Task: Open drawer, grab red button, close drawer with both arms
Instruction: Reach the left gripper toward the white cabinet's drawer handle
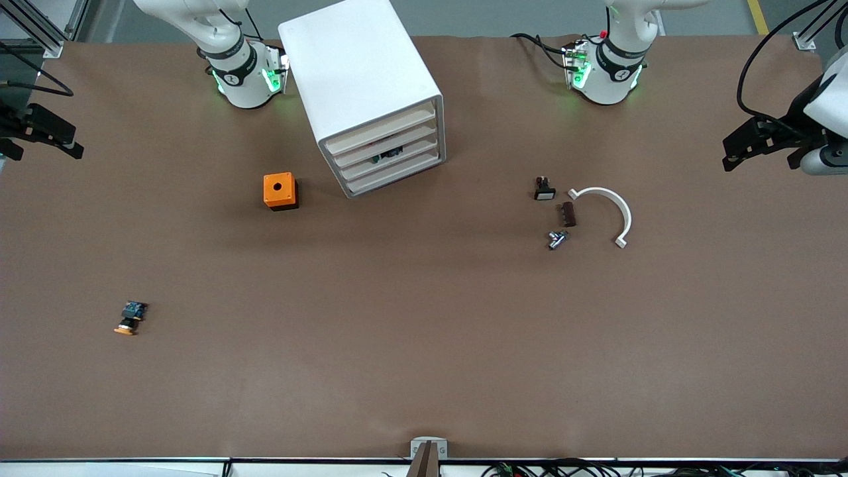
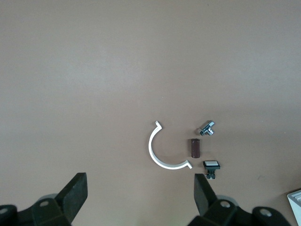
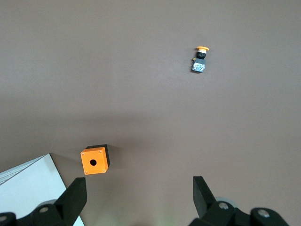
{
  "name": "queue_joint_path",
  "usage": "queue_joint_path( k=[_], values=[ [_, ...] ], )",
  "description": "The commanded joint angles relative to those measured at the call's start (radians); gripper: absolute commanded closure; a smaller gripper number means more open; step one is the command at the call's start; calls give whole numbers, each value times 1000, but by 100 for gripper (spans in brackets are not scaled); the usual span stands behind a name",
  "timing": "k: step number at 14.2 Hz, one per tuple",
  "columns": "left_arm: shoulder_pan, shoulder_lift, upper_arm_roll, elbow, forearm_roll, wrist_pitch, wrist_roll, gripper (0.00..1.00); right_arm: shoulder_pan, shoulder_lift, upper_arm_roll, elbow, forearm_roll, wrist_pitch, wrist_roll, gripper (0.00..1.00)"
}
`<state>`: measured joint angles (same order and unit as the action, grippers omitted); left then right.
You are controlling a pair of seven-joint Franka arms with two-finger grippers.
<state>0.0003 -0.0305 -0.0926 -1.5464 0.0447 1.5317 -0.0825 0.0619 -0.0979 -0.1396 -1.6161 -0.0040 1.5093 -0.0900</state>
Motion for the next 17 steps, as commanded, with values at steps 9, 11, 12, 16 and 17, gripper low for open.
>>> queue_joint_path(
  k=[9,11,12,16,17],
  values=[
    [-9,92,2,-3,-103,33,10,0,3,-29,-6,-21,15,14,-5,0],
    [-23,164,-7,-3,-109,102,-17,0,2,-29,-6,-21,15,12,-5,0],
    [-48,202,-9,-3,-109,131,-54,0,2,-29,-6,-21,15,14,-5,0],
    [-158,329,-10,-3,-131,241,-432,0,7,-28,-5,-19,15,15,-5,0],
    [-196,368,-12,-1,-135,269,-535,0,6,-28,-5,-18,15,14,-5,0]
  ],
)
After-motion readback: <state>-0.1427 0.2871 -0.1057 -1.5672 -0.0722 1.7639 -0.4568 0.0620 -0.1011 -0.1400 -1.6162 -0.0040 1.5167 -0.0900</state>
